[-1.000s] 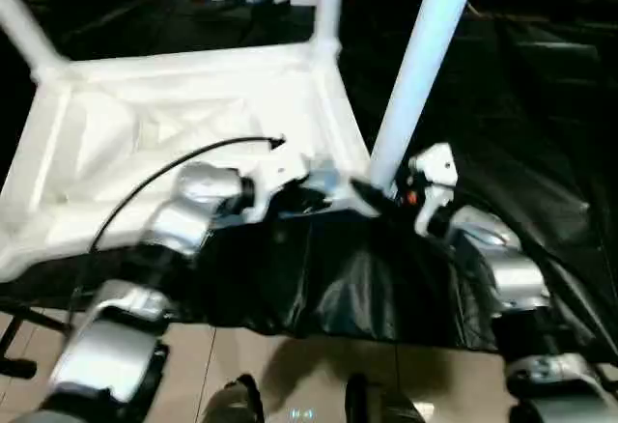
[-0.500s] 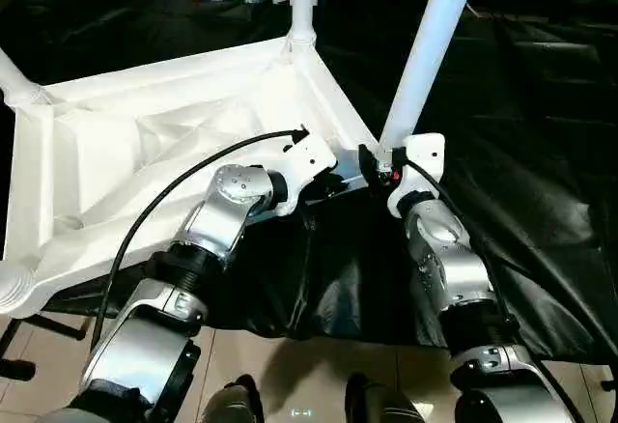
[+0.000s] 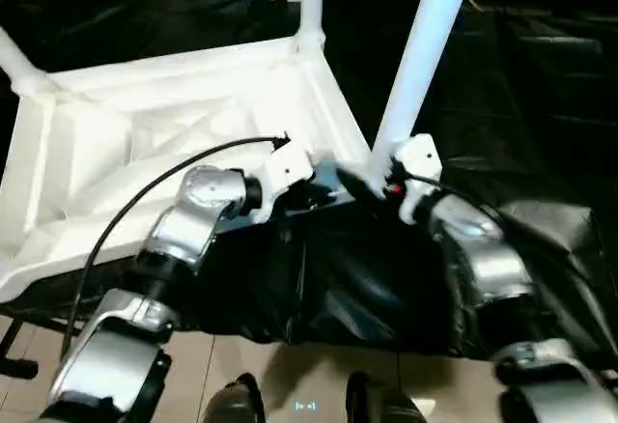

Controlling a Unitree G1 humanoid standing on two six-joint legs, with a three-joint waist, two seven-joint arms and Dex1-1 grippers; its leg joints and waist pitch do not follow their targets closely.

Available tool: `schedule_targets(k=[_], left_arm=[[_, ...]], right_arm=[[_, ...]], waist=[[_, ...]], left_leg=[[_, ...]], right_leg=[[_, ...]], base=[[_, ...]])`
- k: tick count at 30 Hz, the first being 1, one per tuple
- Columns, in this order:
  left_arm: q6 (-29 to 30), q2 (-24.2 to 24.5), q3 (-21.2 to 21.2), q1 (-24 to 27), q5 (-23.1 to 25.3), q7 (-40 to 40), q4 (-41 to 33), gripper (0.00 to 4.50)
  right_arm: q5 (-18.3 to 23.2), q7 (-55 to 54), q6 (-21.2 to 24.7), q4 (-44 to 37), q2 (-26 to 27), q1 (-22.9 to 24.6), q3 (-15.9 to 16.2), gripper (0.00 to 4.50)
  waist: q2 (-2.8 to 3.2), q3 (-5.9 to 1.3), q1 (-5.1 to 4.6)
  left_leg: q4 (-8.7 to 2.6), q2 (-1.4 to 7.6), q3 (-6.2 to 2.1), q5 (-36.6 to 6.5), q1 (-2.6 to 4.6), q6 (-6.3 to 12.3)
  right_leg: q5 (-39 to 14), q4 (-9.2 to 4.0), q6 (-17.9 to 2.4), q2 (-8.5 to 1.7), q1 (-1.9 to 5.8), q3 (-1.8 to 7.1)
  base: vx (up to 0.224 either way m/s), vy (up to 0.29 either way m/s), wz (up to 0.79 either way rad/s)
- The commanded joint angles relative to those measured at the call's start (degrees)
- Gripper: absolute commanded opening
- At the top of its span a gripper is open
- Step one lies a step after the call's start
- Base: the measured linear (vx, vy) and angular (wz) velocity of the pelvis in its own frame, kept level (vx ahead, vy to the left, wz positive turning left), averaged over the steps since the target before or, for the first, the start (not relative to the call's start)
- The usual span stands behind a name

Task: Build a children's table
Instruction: Rotate leg to tighten

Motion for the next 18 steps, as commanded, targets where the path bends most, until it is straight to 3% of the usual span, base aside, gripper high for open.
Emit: schedule_targets(k=[1, 7, 18], left_arm=[[-1.3, -0.2, -3.6, 2.7, -1.1, -5.1, 1.0, 0.0], [-2.2, 3.5, -3.6, 3.6, -2.5, -11.2, -0.2, 0.0], [-2.7, 6.1, -3.6, 3.7, -3.6, -15.7, -0.5, 0.0]], right_arm=[[0.9, 5.4, 1.0, -1.2, -1.0, 1.4, 2.5, 4.06], [6.1, 18.0, 3.3, -5.7, -5.4, 3.5, 4.4, 3.62], [8.0, 25.6, 5.1, -7.6, -8.0, 4.7, 5.9, 2.73]], waist=[[-0.69, -3.28, 0.19], [-0.74, -3.34, 0.61], [-0.71, -3.36, 0.98]], left_leg=[[-2.44, 2.31, -0.78, -9.5, 0.26, 7.5], [-2.38, 2.49, -0.67, -8.9, 0.38, 7.58], [-2.3, 2.6, -0.67, -8.2, 0.38, 7.33]], right_leg=[[-8.4, -3.26, -14.6, -3.74, 3.64, 2.57], [-7.7, -3.05, -15.2, -3.65, 3.52, 2.5], [-7.7, -2.91, -15.4, -3.84, 3.43, 2.51]], base=[[0.0, 0.0, 0.0], [0.0, 0.0, 0.0], [0.0, 0.0, 0.0]])
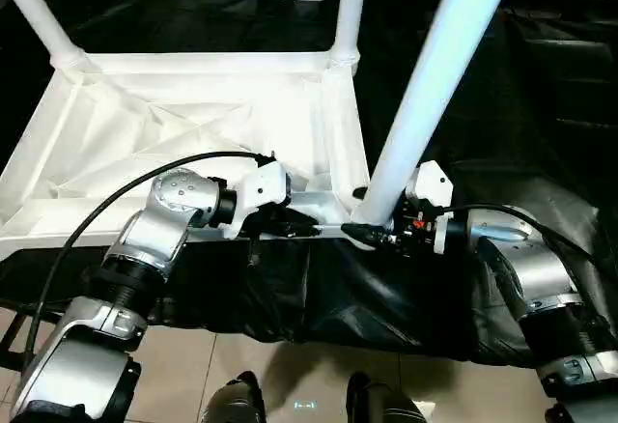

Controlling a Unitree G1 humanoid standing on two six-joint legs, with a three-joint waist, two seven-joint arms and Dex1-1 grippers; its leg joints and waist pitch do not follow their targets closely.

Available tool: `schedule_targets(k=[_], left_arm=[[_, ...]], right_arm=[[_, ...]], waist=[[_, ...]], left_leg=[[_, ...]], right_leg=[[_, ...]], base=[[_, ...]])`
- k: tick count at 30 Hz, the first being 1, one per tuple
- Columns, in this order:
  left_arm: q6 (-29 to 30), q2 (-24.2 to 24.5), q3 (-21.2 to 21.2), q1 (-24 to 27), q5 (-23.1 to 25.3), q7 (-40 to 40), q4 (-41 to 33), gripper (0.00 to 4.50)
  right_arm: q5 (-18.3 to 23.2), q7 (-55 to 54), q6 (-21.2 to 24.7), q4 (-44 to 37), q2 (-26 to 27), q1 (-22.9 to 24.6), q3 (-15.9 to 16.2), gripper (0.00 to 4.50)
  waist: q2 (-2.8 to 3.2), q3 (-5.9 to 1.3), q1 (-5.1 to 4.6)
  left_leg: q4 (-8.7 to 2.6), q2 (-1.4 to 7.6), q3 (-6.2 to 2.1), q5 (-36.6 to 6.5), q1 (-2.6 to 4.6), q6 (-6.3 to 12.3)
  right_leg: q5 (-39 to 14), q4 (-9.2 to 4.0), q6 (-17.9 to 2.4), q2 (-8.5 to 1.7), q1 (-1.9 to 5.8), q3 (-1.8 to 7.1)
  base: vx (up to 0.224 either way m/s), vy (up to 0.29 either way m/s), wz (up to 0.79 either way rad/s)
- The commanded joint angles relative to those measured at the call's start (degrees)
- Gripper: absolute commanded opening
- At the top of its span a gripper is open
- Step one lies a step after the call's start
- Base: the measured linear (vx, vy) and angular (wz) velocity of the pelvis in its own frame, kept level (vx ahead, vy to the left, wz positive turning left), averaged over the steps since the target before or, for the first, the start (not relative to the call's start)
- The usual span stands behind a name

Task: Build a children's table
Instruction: Rotate leg to tighten

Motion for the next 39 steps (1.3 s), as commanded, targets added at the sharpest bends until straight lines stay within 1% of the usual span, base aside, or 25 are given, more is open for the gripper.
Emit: schedule_targets(k=[1, 6, 8, 10, 11, 12, 13, 14, 15, 16, 17, 18, 19, 21, 22, 23, 25, 27, 28, 29, 30, 32, 34, 37, 39], left_arm=[[0.3, 0.0, -2.1, 1.7, 0.5, -1.3, 1.3, 0.0], [0.4, 0.0, -2.2, 1.6, 0.1, -1.8, 1.3, 0.0], [0.5, -0.9, -2.1, 1.4, 0.2, 0.0, 1.8, 0.0], [1.5, -2.5, -1.7, 0.4, 1.5, 4.5, 3.4, 0.0], [1.5, -2.5, -1.7, 0.4, 1.5, 4.5, 3.4, 0.0], [2.8, -4.3, -1.1, -0.6, 2.3, 8.4, 4.9, 0.0], [3.3, -5.3, -1.0, -1.1, 2.7, 10.3, 5.6, 0.0], [3.9, -6.2, -1.0, -1.6, 3.1, 12.0, 6.2, 0.0], [4.3, -6.6, -1.0, -1.9, 3.3, 12.9, 6.4, 0.0], [5.2, -7.8, -1.1, -2.5, 3.8, 15.2, 7.1, 0.0], [5.7, -8.6, -1.0, -2.9, 4.1, 16.6, 7.5, 0.0], [6.4, -9.6, -0.9, -3.3, 4.4, 18.6, 8.0, 0.0], [6.8, -10.3, -0.8, -3.6, 4.6, 19.8, 8.3, 0.0], [8.4, -13.6, -0.7, -4.6, 5.7, 25.4, 9.4, 0.0], [8.7, -14.3, -0.7, -4.8, 6.0, 26.6, 9.7, 0.0], [8.8, -15.0, -0.8, -4.9, 6.4, 27.7, 9.8, 0.0], [8.8, -16.0, -1.0, -5.0, 7.0, 29.0, 10.0, 0.0], [8.6, -17.4, -1.7, -4.9, 7.5, 29.9, 10.0, 0.0], [8.3, -18.0, -2.3, -4.7, 7.9, 29.8, 9.7, 0.0], [8.1, -18.1, -2.6, -4.6, 8.2, 29.6, 9.5, 0.0], [8.0, -18.2, -3.1, -4.4, 8.5, 29.4, 9.2, 0.0], [7.9, -18.2, -3.2, -4.2, 8.4, 28.9, 8.9, 0.0], [7.8, -17.8, -3.2, -4.0, 8.4, 28.1, 8.6, 0.0], [7.3, -16.6, -3.2, -3.6, 8.1, 26.2, 7.9, 0.0], [6.3, -15.0, -3.1, -3.1, 7.6, 23.4, 7.3, 0.0]], right_arm=[[0.8, 3.1, 1.2, -1.4, -0.2, 1.4, 2.3, 2.66], [1.1, 4.1, 1.9, -2.0, -0.3, 1.8, 2.6, 2.61], [1.2, 2.4, 2.5, -2.1, 0.9, 2.5, 2.2, 2.6], [0.8, -1.3, 2.8, -1.4, 2.6, 2.5, 1.6, 2.6], [0.8, -1.3, 2.8, -1.4, 2.6, 2.5, 1.6, 2.59], [-0.3, -7.1, 2.9, 0.1, 5.0, 2.2, 0.5, 2.59], [-1.0, -10.6, 2.5, 1.4, 6.6, 1.9, -0.2, 2.59], [-1.7, -13.9, 2.4, 2.5, 8.0, 1.6, -0.8, 2.59], [-2.0, -15.7, 2.4, 3.0, 8.8, 1.5, -1.1, 2.59], [-2.5, -19.9, 2.9, 4.3, 10.8, 1.1, -2.0, 2.59], [-2.8, -22.6, 3.3, 5.0, 12.2, 0.8, -2.5, 2.59], [-3.1, -26.1, 3.6, 5.8, 14.0, 0.5, -3.3, 2.59], [-3.4, -28.3, 3.8, 6.3, 15.1, 0.3, -3.8, 2.59], [-4.6, -40.9, 4.6, 9.1, 20.6, -0.6, -6.3, 2.59], [-4.7, -44.0, 4.8, 9.8, 21.9, -0.9, -7.0, 2.59], [-4.8, -46.6, 5.0, 10.5, 23.1, -1.1, -7.6, 2.59], [-5.4, -49.1, 4.3, 11.3, 24.6, -1.5, -7.8, 2.59], [-6.9, -52.5, 3.2, 12.4, 26.6, -2.1, -7.3, 2.59], [-8.7, -54.3, 2.3, 13.0, 27.5, -2.7, -6.5, 2.59], [-9.3, -54.9, 2.0, 13.1, 27.7, -2.8, -6.2, 2.59], [-9.2, -54.7, 1.7, 13.1, 28.5, -3.1, -6.5, 2.94], [-9.2, -54.3, 1.1, 12.6, 28.6, -3.1, -6.7, 3.29], [-9.0, -53.3, 0.9, 12.1, 28.1, -3.1, -6.6, 3.32], [-8.8, -50.5, 0.6, 10.7, 26.2, -2.9, -6.0, 3.67], [-8.7, -45.8, 0.5, 9.1, 23.4, -3.0, -5.0, 3.79]], waist=[[-0.6, -3.43, 0.22], [-0.63, -3.47, 0.35], [-0.69, -3.49, 0.43], [-0.84, -3.4, 0.37], [-0.84, -3.4, 0.37], [-0.81, -3.18, 0.39], [-0.91, -3.01, 0.32], [-0.97, -2.99, 0.29], [-0.89, -2.94, 0.34], [-0.92, -2.83, 0.07], [-0.92, -2.83, 0.07], [-1.07, -2.7, -0.3], [-1.12, -2.79, -0.46], [-0.92, -2.72, -0.66], [-0.9, -2.68, -0.8], [-0.8, -2.73, -0.74], [-0.83, -2.73, -0.72], [-0.66, -2.78, -0.73], [-0.59, -2.85, -0.7], [-0.66, -2.83, -0.79], [-0.65, -2.85, -0.77], [-0.64, -2.86, -0.75], [-0.59, -2.85, -0.74], [-0.6, -2.91, -0.7], [-0.69, -3.04, -0.74]], left_leg=[[-2.37, 2.56, -0.72, -8.0, 0.5, 7.33], [-2.32, 2.54, -0.69, -7.8, 0.53, 7.29], [-2.29, 2.55, -0.67, -7.7, 0.54, 7.28], [-2.35, 2.52, -0.65, -8.1, 0.5, 7.12], [-2.35, 2.52, -0.65, -8.1, 0.5, 7.12], [-2.51, 2.55, -0.66, -9.9, 0.67, 6.14], [-2.74, 2.43, -0.84, -12.0, 0.71, 4.92], [-2.81, 2.36, -0.94, -12.7, 0.68, 4.31], [-3.05, 2.46, -1.12, -13.6, 1.0, 3.28], [-3.28, 2.49, -1.24, -14.2, 0.9, 2.56], [-3.28, 2.49, -1.24, -14.2, 0.9, 2.56], [-3.6, 2.39, -1.5, -15.6, 0.75, 1.59], [-3.63, 2.29, -1.65, -15.9, 0.69, 1.51], [-3.74, 2.45, -1.6, -16.2, 0.81, 1.31], [-3.82, 2.33, -1.66, -17.2, 0.92, 0.79], [-3.87, 2.22, -1.72, -17.8, 1.02, 0.7], [-3.85, 2.18, -1.63, -18.5, 1.09, 1.15], [-3.91, 2.15, -1.67, -18.8, 0.97, 1.1], [-4.02, 2.14, -1.79, -18.9, 0.87, 0.96], [-4.0, 2.14, -1.75, -19.2, 0.86, 0.92], [-4.04, 2.08, -1.77, -19.2, 0.79, 0.99], [-4.06, 2.12, -1.76, -19.5, 0.75, 1.26], [-4.08, 2.13, -1.74, -19.6, 0.74, 1.39], [-4.08, 2.16, -1.73, -19.1, 0.65, 1.61], [-3.91, 2.09, -1.69, -17.9, 0.36, 2.15]], right_leg=[[-7.5, -2.86, -15.4, -3.82, 3.5, 2.56], [-7.0, -2.79, -15.6, -3.77, 3.48, 2.55], [-7.1, -2.81, -15.5, -3.8, 3.49, 2.58], [-8.2, -2.94, -15.2, -3.78, 3.4, 2.57], [-8.2, -2.94, -15.2, -3.78, 3.4, 2.57], [-12.3, -3.43, -14.4, -3.97, 3.13, 2.69], [-17.1, -3.98, -13.5, -4.16, 3.06, 2.67], [-19.4, -4.18, -12.6, -4.27, 3.07, 2.69], [-23.1, -4.59, -11.5, -4.47, 2.85, 2.75], [-24.3, -4.69, -10.9, -4.34, 2.74, 2.73], [-24.3, -4.69, -10.9, -4.34, 2.74, 2.73], [-26.3, -4.92, -9.7, -4.35, 2.72, 2.66], [-26.9, -4.95, -9.1, -4.43, 2.83, 2.67], [-26.9, -5.11, -9.0, -4.46, 2.42, 2.86], [-28.0, -5.26, -8.8, -4.41, 2.28, 2.82], [-28.4, -5.42, -8.1, -4.4, 2.27, 2.85], [-27.7, -5.54, -7.8, -4.26, 2.14, 2.94], [-27.6, -5.49, -7.8, -4.33, 2.08, 2.99], [-27.2, -5.44, -7.4, -4.29, 2.24, 2.9], [-26.4, -5.42, -7.4, -4.22, 2.14, 2.94], [-26.1, -5.36, -7.4, -4.2, 2.27, 2.92], [-25.3, -5.32, -7.4, -4.2, 2.27, 2.96], [-24.8, -5.29, -7.5, -4.19, 2.25, 2.97], [-23.7, -5.17, -7.9, -4.19, 2.4, 2.99], [-21.1, -4.86, -8.5, -4.13, 2.77, 2.96]], base=[[0.0, 0.0, 0.0], [0.0, 0.0, 0.0], [0.0, 0.0, 0.0], [0.0, 0.0, 0.0], [0.0, 0.0, 0.0], [0.0, 0.0, 0.0], [0.0, 0.0, 0.0], [0.0, 0.0, 0.0], [0.0, 0.0, 0.0], [0.0, 0.0, 0.0], [0.0, 0.0, 0.0], [0.0, 0.0, 0.0], [0.0, 0.0, 0.0], [0.0, 0.0, 0.0], [0.0, 0.0, 0.0], [0.0, 0.0, 0.0], [0.0, 0.0, 0.0], [0.0, 0.0, 0.0], [0.0, 0.0, 0.0], [0.0, 0.0, 0.0], [0.0, 0.0, 0.0], [0.0, 0.0, 0.0], [0.0, 0.0, 0.0], [0.0, 0.0, 0.0], [0.0, 0.0, 0.0]])
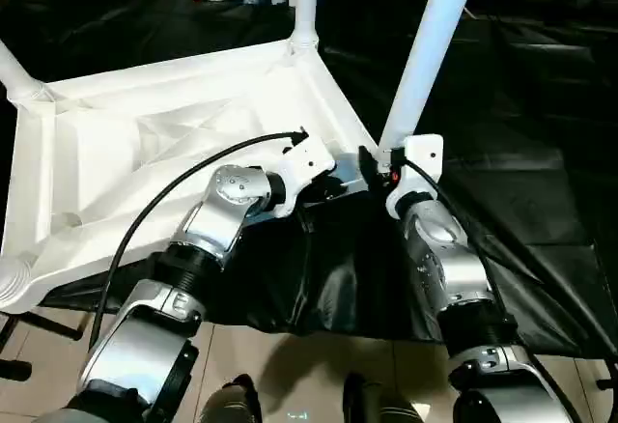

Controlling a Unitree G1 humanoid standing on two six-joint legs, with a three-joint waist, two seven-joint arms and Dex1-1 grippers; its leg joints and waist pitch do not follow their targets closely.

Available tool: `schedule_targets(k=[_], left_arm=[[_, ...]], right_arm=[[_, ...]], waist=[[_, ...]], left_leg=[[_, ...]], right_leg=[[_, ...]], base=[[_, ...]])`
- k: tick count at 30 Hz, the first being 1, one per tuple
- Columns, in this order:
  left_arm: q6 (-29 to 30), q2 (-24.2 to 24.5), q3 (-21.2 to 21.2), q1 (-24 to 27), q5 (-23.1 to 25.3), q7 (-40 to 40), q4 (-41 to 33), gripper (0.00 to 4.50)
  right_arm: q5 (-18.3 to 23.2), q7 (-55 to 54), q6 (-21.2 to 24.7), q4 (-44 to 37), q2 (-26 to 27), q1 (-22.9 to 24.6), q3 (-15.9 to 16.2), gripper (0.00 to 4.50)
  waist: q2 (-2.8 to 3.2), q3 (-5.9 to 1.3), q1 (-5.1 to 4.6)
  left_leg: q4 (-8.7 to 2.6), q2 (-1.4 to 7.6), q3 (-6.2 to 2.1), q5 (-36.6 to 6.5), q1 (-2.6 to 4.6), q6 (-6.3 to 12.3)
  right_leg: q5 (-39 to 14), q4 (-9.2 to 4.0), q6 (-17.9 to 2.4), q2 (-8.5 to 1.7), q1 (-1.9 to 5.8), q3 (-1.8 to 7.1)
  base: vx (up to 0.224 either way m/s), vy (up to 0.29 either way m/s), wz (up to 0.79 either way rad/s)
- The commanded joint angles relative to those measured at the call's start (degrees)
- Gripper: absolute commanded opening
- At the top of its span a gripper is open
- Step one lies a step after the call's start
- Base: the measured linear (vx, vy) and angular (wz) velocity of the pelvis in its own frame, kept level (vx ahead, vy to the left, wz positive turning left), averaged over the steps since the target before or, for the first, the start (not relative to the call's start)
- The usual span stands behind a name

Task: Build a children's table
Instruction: Rotate leg to tighten

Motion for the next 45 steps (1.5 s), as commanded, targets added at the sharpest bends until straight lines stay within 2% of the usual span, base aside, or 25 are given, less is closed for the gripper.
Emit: schedule_targets(k=[1, 2, 3, 6, 7, 8, 12, 15, 17, 20, 22, 23, 25, 26, 28, 31, 34, 36, 37, 40, 45], left_arm=[[-1.4, -1.2, -4.5, 2.4, -0.8, -4.6, 1.2, 0.0], [-1.4, -1.2, -4.5, 2.4, -0.8, -4.6, 1.2, 0.0], [-2.5, -0.2, -4.3, 2.8, -1.3, -6.7, 1.0, 0.0], [-3.9, 0.9, -4.3, 3.3, -2.2, -9.3, 0.6, 0.0], [-3.9, 1.4, -4.1, 3.6, -2.6, -10.4, 0.2, 0.0], [-4.7, 1.9, -4.0, 3.9, -3.2, -11.9, -0.2, 0.0], [-5.3, 3.7, -4.0, 4.7, -4.3, -15.8, -1.3, 0.0], [-6.2, 5.8, -4.1, 5.3, -5.4, -20.5, -2.1, 0.0], [-6.3, 6.5, -4.1, 5.4, -6.1, -22.2, -2.3, 0.0], [-6.1, 7.7, -4.0, 5.6, -6.8, -24.9, -2.8, 0.0], [-6.2, 8.2, -4.1, 5.7, -7.0, -25.8, -2.9, 0.0], [-6.2, 8.4, -4.1, 5.7, -7.0, -26.1, -2.9, 0.0], [-6.3, 9.4, -4.1, 5.7, -7.1, -27.3, -2.9, 0.0], [-6.3, 9.7, -4.1, 5.7, -7.1, -27.7, -2.9, 0.0], [-6.5, 10.4, -4.0, 5.7, -7.2, -28.7, -2.8, 0.0], [-6.4, 10.7, -4.0, 5.7, -7.4, -29.2, -2.8, 0.0], [-6.2, 10.9, -3.9, 5.7, -7.4, -29.6, -2.9, 0.0], [-6.2, 11.0, -3.9, 5.7, -7.5, -29.7, -2.9, 0.0], [-6.1, 11.1, -4.0, 5.7, -7.5, -29.7, -3.0, 0.0], [-6.1, 11.2, -4.1, 5.7, -7.7, -29.8, -3.0, 0.0], [-6.2, 10.8, -3.9, 5.6, -7.9, -29.2, -2.6, 0.0]], right_arm=[[0.4, 9.5, 1.8, 0.0, -0.2, 0.9, 7.3, 3.87], [0.4, 9.5, 1.8, 0.0, -0.2, 0.9, 7.3, 3.87], [-0.4, 12.9, 1.4, -0.8, -2.8, 0.8, 8.4, 3.87], [-0.6, 16.9, 1.4, -1.7, -5.5, 1.0, 9.1, 3.87], [0.1, 19.4, 1.8, -2.7, -6.7, 1.2, 9.2, 3.87], [1.2, 23.3, 2.0, -3.9, -8.4, 1.7, 9.4, 3.87], [4.3, 33.1, 3.0, -6.9, -12.6, 3.1, 10.4, 3.87], [7.8, 44.6, 4.2, -10.6, -17.7, 5.4, 12.4, 3.87], [8.4, 48.1, 4.7, -11.6, -19.3, 6.1, 13.1, 3.87], [9.3, 52.2, 5.3, -12.9, -21.3, 6.8, 13.9, 3.87], [9.7, 53.6, 5.7, -13.4, -21.8, 7.0, 14.0, 3.87], [9.8, 53.9, 5.8, -13.5, -22.0, 7.0, 14.0, 3.72], [10.7, 55.8, 6.9, -14.3, -22.7, 7.2, 14.2, 3.72], [10.9, 56.4, 7.1, -14.5, -23.0, 7.3, 14.4, 3.52], [11.3, 57.7, 7.6, -15.0, -23.7, 7.5, 15.1, 3.45], [11.1, 58.1, 7.8, -15.2, -23.8, 7.6, 15.3, 3.15], [10.8, 58.4, 7.7, -14.9, -23.8, 7.8, 15.7, 3.06], [10.7, 58.5, 7.9, -14.9, -23.8, 7.8, 15.7, 2.8], [10.8, 58.6, 8.1, -15.1, -23.8, 7.9, 15.7, 2.8], [11.0, 58.7, 8.6, -15.4, -23.8, 8.0, 15.6, 2.6], [11.7, 58.4, 9.2, -16.1, -23.6, 8.6, 15.7, 2.51]], waist=[[0.0, -3.02, 0.17], [-0.01, -2.99, 0.15], [-0.13, -3.04, 0.15], [-0.25, -3.27, 0.13], [-0.2, -3.35, 0.15], [-0.08, -3.48, 0.27], [0.03, -3.65, 0.39], [0.04, -3.31, 0.76], [0.21, -3.15, 0.97], [0.16, -2.93, 1.12], [0.19, -3.05, 1.13], [0.17, -3.07, 1.15], [0.14, -3.25, 1.19], [0.14, -3.25, 1.19], [0.21, -3.34, 1.29], [0.27, -3.29, 1.44], [0.26, -3.22, 1.62], [0.24, -3.29, 1.68], [0.39, -3.23, 1.74], [0.35, -3.33, 1.93], [0.43, -3.32, 2.06]], left_leg=[[-3.9, 2.65, -1.56, -16.7, 0.13, 3.03], [-3.83, 2.64, -1.49, -16.3, 0.16, 3.29], [-3.65, 2.62, -1.38, -15.3, 0.21, 3.81], [-3.09, 2.47, -1.14, -11.2, -0.04, 5.75], [-2.97, 2.46, -1.12, -10.2, -0.1, 6.1], [-2.69, 2.53, -0.97, -8.2, -0.02, 7.26], [-2.13, 2.65, -0.72, -4.3, 0.06, 9.95], [-2.19, 2.77, -0.66, -5.8, 0.04, 10.46], [-2.4, 3.04, -0.62, -8.1, 0.28, 9.78], [-2.8, 3.25, -0.77, -11.4, 0.43, 7.12], [-2.77, 3.29, -0.79, -11.0, 0.43, 6.75], [-2.77, 3.25, -0.79, -10.7, 0.44, 6.78], [-2.59, 3.16, -0.75, -9.0, 0.37, 7.2], [-2.59, 3.16, -0.75, -9.0, 0.37, 7.2], [-2.42, 3.13, -0.65, -7.7, 0.38, 7.96], [-2.4, 3.18, -0.62, -7.9, 0.38, 7.87], [-2.51, 3.19, -0.66, -8.7, 0.41, 7.16], [-2.48, 3.17, -0.64, -8.5, 0.45, 6.99], [-2.51, 3.17, -0.68, -8.5, 0.43, 6.97], [-2.43, 3.16, -0.61, -8.0, 0.51, 7.09], [-2.44, 3.2, -0.62, -8.2, 0.52, 6.98]], right_leg=[[-19.3, -4.56, -9.1, -3.75, 2.67, 2.59], [-18.6, -4.55, -9.3, -3.72, 2.64, 2.6], [-17.1, -4.41, -10.0, -3.72, 2.72, 2.62], [-11.6, -3.76, -11.7, -3.73, 3.18, 2.54], [-10.3, -3.56, -12.2, -3.71, 3.27, 2.51], [-6.3, -3.13, -13.5, -3.51, 3.53, 2.47], [2.6, -2.08, -16.3, -3.21, 3.81, 2.35], [0.0, -2.34, -16.4, -3.11, 3.85, 2.08], [-4.7, -2.84, -16.0, -3.38, 3.5, 2.09], [-12.4, -3.48, -14.7, -3.65, 3.29, 2.22], [-12.0, -3.35, -14.6, -3.65, 3.24, 2.27], [-11.6, -3.35, -14.6, -3.62, 3.25, 2.27], [-8.6, -3.01, -15.1, -3.54, 3.38, 2.24], [-8.6, -3.01, -15.1, -3.54, 3.38, 2.24], [-6.2, -2.77, -15.7, -3.5, 3.39, 2.19], [-6.3, -2.78, -16.0, -3.52, 3.34, 2.18], [-7.9, -2.91, -15.7, -3.59, 3.34, 2.19], [-7.7, -2.87, -15.7, -3.58, 3.36, 2.22], [-7.6, -2.85, -15.7, -3.57, 3.36, 2.21], [-6.4, -2.73, -15.8, -3.49, 3.37, 2.2], [-6.5, -2.76, -16.0, -3.52, 3.38, 2.19]], base=[[0.0, 0.0, 0.0], [0.0, 0.0, 0.0], [0.0, 0.0, 0.0], [0.0, 0.0, 0.0], [0.0, 0.0, 0.0], [0.0, 0.0, 0.0], [0.0, 0.0, 0.0], [0.0, 0.0, 0.0], [0.0, 0.0, 0.0], [0.0, 0.0, 0.0], [0.0, 0.0, 0.0], [0.0, 0.0, 0.0], [0.0, 0.0, 0.0], [0.0, 0.0, 0.0], [0.0, 0.0, 0.0], [0.0, 0.0, 0.0], [0.0, 0.0, 0.0], [0.0, 0.0, 0.0], [0.0, 0.0, 0.0], [0.0, 0.0, 0.0], [0.0, 0.0, 0.0]])
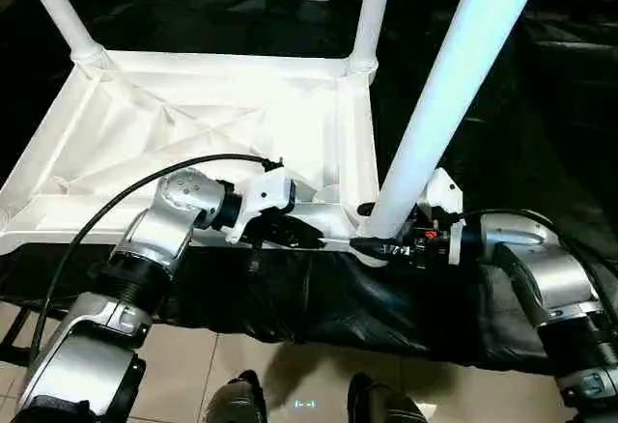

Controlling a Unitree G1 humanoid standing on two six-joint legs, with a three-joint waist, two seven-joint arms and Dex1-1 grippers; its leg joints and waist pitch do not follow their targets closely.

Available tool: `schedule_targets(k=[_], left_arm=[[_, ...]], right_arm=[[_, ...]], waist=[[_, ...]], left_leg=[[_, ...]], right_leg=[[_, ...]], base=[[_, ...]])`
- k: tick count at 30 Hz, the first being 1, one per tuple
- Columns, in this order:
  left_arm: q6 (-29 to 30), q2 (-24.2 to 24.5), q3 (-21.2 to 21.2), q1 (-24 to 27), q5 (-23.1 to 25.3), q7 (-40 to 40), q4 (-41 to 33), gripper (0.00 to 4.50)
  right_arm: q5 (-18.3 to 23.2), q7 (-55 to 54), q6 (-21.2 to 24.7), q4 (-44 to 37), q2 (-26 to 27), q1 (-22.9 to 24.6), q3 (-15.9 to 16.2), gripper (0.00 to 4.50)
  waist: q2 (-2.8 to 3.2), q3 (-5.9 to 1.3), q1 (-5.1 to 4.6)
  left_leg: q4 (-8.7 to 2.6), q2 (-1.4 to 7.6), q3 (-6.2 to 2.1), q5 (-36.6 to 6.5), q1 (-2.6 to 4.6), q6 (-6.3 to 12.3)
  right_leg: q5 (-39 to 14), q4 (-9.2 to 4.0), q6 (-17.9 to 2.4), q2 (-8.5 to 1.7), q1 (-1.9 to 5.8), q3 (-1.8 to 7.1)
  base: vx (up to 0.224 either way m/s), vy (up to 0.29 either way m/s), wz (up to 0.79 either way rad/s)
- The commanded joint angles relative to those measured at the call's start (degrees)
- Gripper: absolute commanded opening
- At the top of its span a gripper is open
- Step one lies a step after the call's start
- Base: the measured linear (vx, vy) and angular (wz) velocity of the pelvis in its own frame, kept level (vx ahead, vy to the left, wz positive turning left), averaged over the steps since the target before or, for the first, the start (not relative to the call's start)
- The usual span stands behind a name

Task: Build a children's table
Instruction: Rotate leg to tighten

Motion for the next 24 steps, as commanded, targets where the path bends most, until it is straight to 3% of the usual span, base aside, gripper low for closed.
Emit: schedule_targets(k=[1, 6, 9, 12, 13, 16, 18, 19, 24], left_arm=[[0.8, -1.2, -1.6, 1.4, 0.9, 1.7, 1.8, 0.0], [2.0, -2.3, -1.1, 1.1, 1.1, 4.5, 2.0, 0.0], [3.0, -3.6, -0.6, 0.5, 1.6, 7.9, 2.6, 0.0], [3.9, -4.9, -0.3, -0.1, 2.2, 11.0, 3.3, 0.0], [4.7, -6.4, -0.1, -0.7, 2.9, 14.2, 4.1, 0.0], [6.6, -9.8, 0.3, -2.2, 4.3, 21.1, 6.0, 0.0], [7.7, -11.7, 0.4, -2.9, 5.1, 24.8, 6.8, 0.0], [8.0, -12.3, 0.6, -3.2, 5.4, 26.4, 7.1, 0.0], [9.6, -15.9, 0.4, -3.8, 7.2, 32.4, 7.4, 0.0]], right_arm=[[1.1, 2.3, 1.7, -1.8, 1.5, 2.4, 3.9, 2.51], [1.0, -0.5, 2.4, -2.4, 3.2, 4.0, 3.6, 2.51], [0.0, -5.2, 2.6, -1.1, 5.4, 4.1, 2.7, 2.51], [-1.8, -11.2, 2.2, 1.4, 7.8, 3.4, 1.6, 2.5], [-3.1, -16.9, 1.8, 3.9, 10.4, 2.6, 0.4, 2.5], [-3.3, -27.8, 2.9, 7.8, 16.5, 0.6, -2.9, 2.49], [-3.5, -33.5, 3.3, 9.5, 19.8, -0.6, -4.4, 2.49], [-3.8, -35.5, 3.4, 10.1, 20.9, -1.0, -4.7, 2.49], [-6.1, -48.9, 2.2, 14.0, 27.8, -3.8, -6.6, 2.49]], waist=[[-0.45, -3.44, -0.06], [-0.4, -3.36, -0.02], [-0.39, -3.09, -0.07], [-0.48, -2.84, -0.36], [-0.64, -2.6, -0.61], [-0.44, -2.3, -1.06], [-0.66, -2.16, -1.61], [-0.65, -2.12, -1.82], [-0.55, -2.11, -2.24]], left_leg=[[-2.38, 2.58, -0.74, -8.1, 0.62, 6.37], [-2.4, 2.57, -0.77, -8.2, 0.57, 6.28], [-2.73, 2.63, -0.86, -10.4, 0.65, 5.26], [-3.17, 2.48, -1.18, -13.6, 0.7, 3.34], [-3.44, 2.43, -1.4, -15.5, 0.85, 2.2], [-3.81, 2.41, -1.76, -18.6, 1.19, 0.85], [-4.15, 2.31, -2.28, -20.3, 1.18, 0.09], [-4.28, 2.21, -2.43, -21.0, 1.09, 0.18], [-4.81, 2.31, -2.68, -22.8, 1.12, -0.02]], right_leg=[[-6.2, -2.87, -15.9, -3.83, 3.55, 2.62], [-6.6, -2.95, -15.7, -3.83, 3.51, 2.61], [-10.8, -3.46, -14.9, -3.94, 3.34, 2.62], [-18.5, -4.28, -12.9, -4.32, 3.26, 2.67], [-24.6, -4.89, -10.9, -4.38, 2.93, 2.77], [-32.1, -5.76, -8.8, -4.67, 2.29, 2.8], [-36.5, -6.3, -6.4, -4.74, 2.15, 2.58], [-37.5, -6.47, -5.5, -4.7, 2.14, 2.51], [-36.0, -6.77, -4.8, -4.66, 1.88, 2.4]], base=[[0.0, 0.0, 0.0], [0.0, 0.0, 0.0], [0.0, 0.0, 0.0], [0.0, 0.0, 0.0], [0.0, 0.0, 0.0], [-0.038, -0.001, 0.01], [-0.059, 0.015, -0.03], [-0.055, 0.022, -0.04], [0.0, 0.0, 0.0]])
